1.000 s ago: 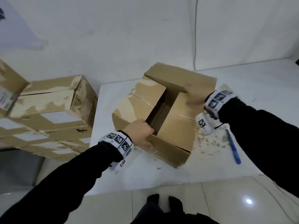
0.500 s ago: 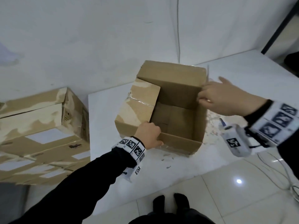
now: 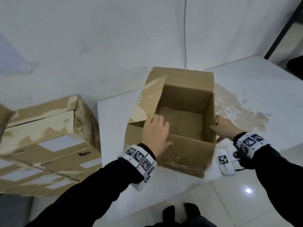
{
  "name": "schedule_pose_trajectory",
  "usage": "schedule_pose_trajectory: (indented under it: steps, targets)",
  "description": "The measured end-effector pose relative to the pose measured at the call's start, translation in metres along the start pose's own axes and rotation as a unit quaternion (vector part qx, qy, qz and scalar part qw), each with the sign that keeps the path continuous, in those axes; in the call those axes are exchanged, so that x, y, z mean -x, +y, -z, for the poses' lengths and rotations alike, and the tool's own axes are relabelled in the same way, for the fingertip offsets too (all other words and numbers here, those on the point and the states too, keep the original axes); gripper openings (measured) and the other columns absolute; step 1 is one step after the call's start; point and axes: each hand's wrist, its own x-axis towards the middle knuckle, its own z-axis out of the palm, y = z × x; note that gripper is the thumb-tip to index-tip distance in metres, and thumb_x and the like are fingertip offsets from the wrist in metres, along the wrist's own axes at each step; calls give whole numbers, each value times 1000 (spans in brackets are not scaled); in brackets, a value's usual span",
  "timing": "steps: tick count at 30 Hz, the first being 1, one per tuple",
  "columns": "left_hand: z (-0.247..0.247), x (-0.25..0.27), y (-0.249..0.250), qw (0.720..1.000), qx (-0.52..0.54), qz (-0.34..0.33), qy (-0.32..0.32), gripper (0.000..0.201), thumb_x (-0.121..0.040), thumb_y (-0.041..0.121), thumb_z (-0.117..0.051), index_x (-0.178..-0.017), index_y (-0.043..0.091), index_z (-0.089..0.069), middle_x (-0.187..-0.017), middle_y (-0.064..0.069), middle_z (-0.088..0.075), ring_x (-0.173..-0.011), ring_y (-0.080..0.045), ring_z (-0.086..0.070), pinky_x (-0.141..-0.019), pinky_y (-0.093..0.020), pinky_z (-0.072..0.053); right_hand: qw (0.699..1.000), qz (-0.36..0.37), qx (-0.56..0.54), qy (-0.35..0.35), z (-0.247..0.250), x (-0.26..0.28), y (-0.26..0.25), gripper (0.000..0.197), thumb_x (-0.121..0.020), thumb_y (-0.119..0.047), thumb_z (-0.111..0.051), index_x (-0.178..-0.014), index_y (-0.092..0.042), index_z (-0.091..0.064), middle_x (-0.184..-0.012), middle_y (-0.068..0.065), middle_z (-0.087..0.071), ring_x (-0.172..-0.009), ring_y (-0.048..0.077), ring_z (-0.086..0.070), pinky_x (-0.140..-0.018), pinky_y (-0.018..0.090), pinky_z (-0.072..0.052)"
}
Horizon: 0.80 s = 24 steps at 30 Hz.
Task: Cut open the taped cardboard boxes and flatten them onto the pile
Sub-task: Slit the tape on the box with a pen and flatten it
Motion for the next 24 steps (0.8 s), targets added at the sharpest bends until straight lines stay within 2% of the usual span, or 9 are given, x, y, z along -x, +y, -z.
schedule_pose_trajectory:
  steps: [2,5,8,11,12,15,19,21,24]
  targets:
    - [6,2,-28,998,11,57,31,67,-88,67,-41,-133,18,-44,-145,-15,-38,-138,-34,-27,-114,-53,-11,998,7,-62,3,-1,-3,3,23,-93,-4,-46,-116,-3,-44,-108,16,-53,-84,30,-58,-55,41,-57]
    - [2,-4,-77,988,33,150,-16,74,-87,67,-38,-145,22,-30,-153,-17,-27,-144,-38,-14,-113,-60,-1,991,20,-135,12,-2,0,2,25,-93,0,-43,-118,-3,-47,-93,15,-58,-77,30,-61,-56,41,-56]
    - [-25,-13,-115,956,155,218,-120,87,-83,73,-41,-150,23,-17,-154,-17,-26,-143,-39,-18,-115,-59,-7,985,50,-158,55,-7,1,-2,35,-92,0,-43,-125,-10,-45,-106,16,-59,-83,33,-62,-56,40,-55]
    - [-50,-22,-137,882,373,203,-207,92,-85,67,-47,-153,28,2,-160,-9,-10,-144,-30,-21,-117,-46,-20,975,97,-134,146,-12,3,-5,52,-91,-1,-45,-140,-14,-33,-122,14,-56,-100,35,-59,-75,45,-55]
    - [-51,-26,-141,873,394,188,-216,91,-88,63,-48,-153,27,3,-160,-9,-10,-144,-28,-23,-116,-44,-22,968,120,-131,179,-16,5,-6,57,-90,1,-46,-142,-12,-29,-125,13,-55,-104,32,-57,-81,41,-52]
    - [-37,-46,-141,899,395,154,-106,77,-93,52,-47,-153,22,-9,-155,-13,-25,-137,-30,-36,-111,-44,-32,940,180,-170,236,-45,12,-6,67,-86,8,-47,-145,-9,-20,-133,8,-44,-117,22,-48,-94,32,-43]
    - [25,-64,-106,882,454,14,124,75,-92,56,-44,-151,37,-2,-161,0,-5,-147,-18,-10,-117,-40,-14,927,155,-245,240,-97,17,7,78,-82,10,-50,-145,-21,-14,-145,15,-29,-134,28,-34,-112,47,-31]
    - [49,-74,-84,881,452,-29,136,75,-91,60,-42,-149,44,3,-161,2,5,-148,-22,0,-117,-46,-9,925,197,-232,226,-121,23,11,85,-78,14,-48,-140,-30,-11,-144,16,-26,-134,27,-30,-112,51,-30]
    - [62,-93,-69,917,394,14,67,74,-87,69,-40,-148,49,-4,-161,5,8,-146,-30,8,-113,-60,-5,919,278,-154,233,-149,30,20,89,-75,10,-56,-138,-28,-5,-147,14,-16,-139,33,-19,-110,59,-27]
